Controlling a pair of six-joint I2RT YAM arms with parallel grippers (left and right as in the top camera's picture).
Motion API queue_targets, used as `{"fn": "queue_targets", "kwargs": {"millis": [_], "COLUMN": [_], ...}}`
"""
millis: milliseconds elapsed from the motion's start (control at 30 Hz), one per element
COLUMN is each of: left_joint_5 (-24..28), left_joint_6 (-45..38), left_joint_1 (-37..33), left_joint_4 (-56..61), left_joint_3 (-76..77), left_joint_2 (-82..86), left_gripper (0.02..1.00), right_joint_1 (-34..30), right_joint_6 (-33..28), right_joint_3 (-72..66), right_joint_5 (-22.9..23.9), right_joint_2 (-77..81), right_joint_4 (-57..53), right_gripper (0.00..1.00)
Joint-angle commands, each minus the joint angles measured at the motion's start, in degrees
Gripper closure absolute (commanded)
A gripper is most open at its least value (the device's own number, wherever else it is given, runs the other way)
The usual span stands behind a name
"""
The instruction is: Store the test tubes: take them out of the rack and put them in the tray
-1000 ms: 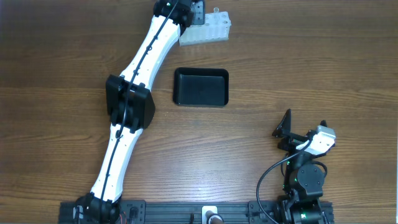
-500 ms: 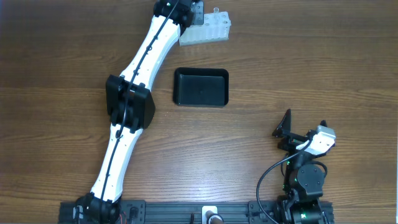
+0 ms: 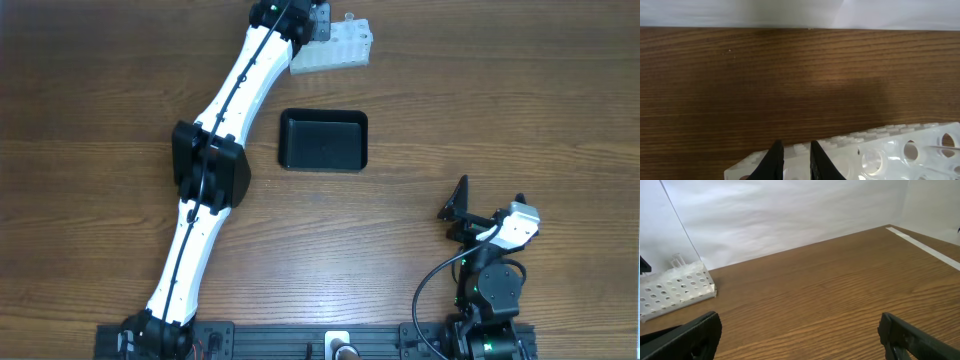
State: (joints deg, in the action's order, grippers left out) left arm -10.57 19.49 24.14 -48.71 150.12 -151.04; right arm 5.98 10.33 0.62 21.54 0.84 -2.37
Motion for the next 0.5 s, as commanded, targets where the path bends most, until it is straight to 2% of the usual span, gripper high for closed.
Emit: {"fn": "queue_targets", "kwargs": {"millis": [33,500], "left_joint_5": [-0.94,-4.81], "left_joint_6": [-0.02,-1.36], "left_joint_1": [0.24,0.11], "left_joint_4": [0.09,-0.39], "left_joint_3": [3.15,3.21], "left_joint_2": [2.03,8.92], "left_gripper": [0.965,0.969], "right_joint_1": [-0.33,-0.33], "right_joint_6": [-0.09,-0.09], "right_joint_3": [-0.31,-0.33], "right_joint_5": [-0.07,-0.07], "right_joint_2": [-0.57,-0.57], "right_joint_4": [-0.20,-0.20], "right_gripper": [0.009,0.007]}}
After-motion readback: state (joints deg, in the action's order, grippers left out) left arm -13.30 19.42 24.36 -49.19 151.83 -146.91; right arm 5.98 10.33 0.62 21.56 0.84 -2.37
